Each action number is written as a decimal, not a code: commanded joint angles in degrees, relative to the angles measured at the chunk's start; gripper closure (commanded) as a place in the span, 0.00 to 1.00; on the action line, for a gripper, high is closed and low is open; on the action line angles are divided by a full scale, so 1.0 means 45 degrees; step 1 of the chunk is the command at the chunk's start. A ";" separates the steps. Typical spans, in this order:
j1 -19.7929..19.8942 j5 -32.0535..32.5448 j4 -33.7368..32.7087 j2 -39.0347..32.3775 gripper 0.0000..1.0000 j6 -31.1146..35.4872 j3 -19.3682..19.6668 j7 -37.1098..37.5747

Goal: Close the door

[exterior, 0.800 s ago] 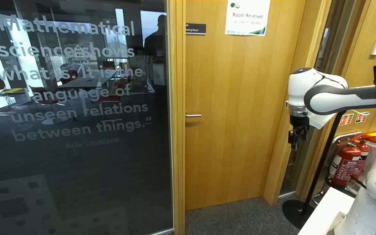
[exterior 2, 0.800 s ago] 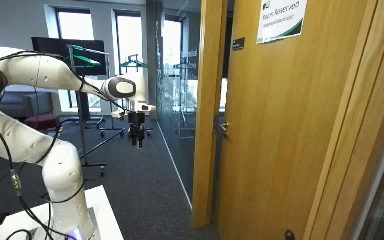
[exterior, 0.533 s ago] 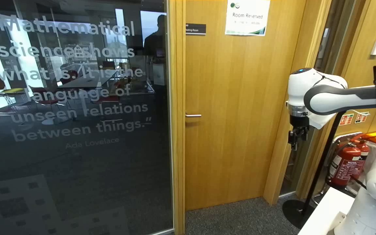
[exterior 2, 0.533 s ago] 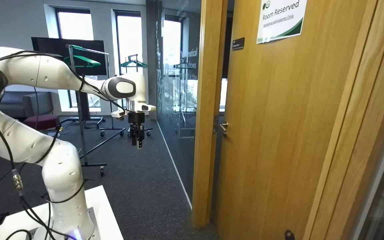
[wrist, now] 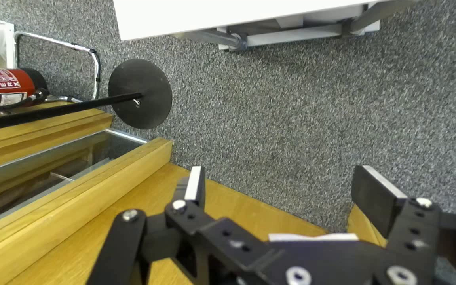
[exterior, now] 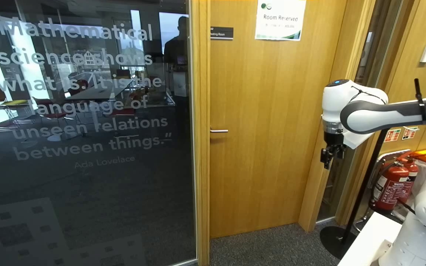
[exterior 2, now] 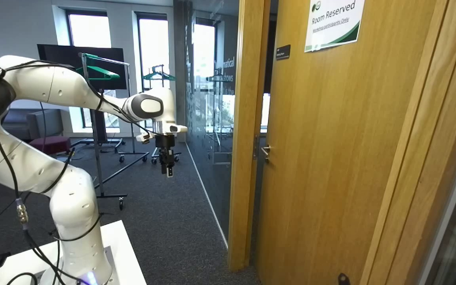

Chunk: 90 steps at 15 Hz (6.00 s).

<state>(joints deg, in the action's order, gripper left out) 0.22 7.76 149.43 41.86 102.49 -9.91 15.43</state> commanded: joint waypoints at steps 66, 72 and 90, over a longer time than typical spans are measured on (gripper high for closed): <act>-0.1196 -0.0766 -2.5196 -2.2961 0.00 0.5204 0.3423 1.6049; -0.1215 -0.0942 -2.5421 -2.3128 0.00 0.5496 0.2927 1.5379; -0.0453 -0.1387 -2.4591 -2.2502 0.00 0.4750 0.0596 1.2221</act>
<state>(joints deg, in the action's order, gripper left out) -3.99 3.69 36.76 -61.28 127.27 -4.47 75.37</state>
